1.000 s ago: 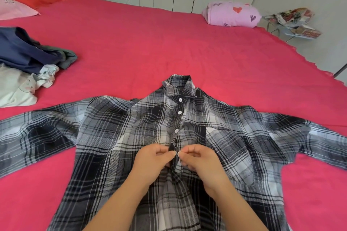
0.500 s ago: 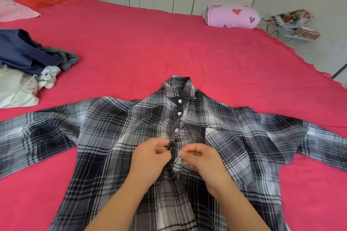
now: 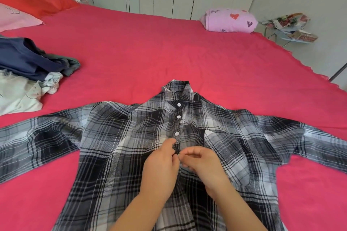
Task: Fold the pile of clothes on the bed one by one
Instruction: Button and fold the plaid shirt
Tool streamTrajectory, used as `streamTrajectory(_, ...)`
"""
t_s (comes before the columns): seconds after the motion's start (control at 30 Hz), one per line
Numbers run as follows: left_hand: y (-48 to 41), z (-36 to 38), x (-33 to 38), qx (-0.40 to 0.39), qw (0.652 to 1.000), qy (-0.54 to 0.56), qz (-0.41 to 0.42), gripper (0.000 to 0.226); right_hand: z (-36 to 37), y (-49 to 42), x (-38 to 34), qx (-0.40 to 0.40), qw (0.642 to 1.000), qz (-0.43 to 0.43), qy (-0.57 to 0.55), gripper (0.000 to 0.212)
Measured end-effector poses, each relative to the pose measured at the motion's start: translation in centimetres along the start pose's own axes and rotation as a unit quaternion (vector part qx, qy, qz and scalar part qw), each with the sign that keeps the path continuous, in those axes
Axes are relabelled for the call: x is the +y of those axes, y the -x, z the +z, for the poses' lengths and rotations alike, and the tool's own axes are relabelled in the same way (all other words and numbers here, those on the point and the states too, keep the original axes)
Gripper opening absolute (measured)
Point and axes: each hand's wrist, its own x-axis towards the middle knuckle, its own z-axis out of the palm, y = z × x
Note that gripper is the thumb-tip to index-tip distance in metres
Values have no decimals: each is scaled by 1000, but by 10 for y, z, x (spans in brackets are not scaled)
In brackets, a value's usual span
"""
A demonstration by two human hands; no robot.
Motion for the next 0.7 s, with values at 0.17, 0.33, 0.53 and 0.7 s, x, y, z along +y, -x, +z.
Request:
streamTrajectory(0.17, 2, 2, -5, -11, 999, 37, 3, 43, 0, 1, -3, 4, 1000, 0, -23, 13)
streamTrajectory(0.33, 5, 2, -4, -6, 997, 67, -25, 43, 1, 1, -5, 21, 1000, -13, 3, 12)
streamTrajectory(0.53, 6, -3, -2, -19, 992, 107, -63, 40, 2, 0, -3, 53, 998, -18, 9, 10)
streamTrajectory(0.7, 3, -5, -4, -31, 970, 191, -149, 34, 1, -1, -5, 42, 999, -3, -25, 11)
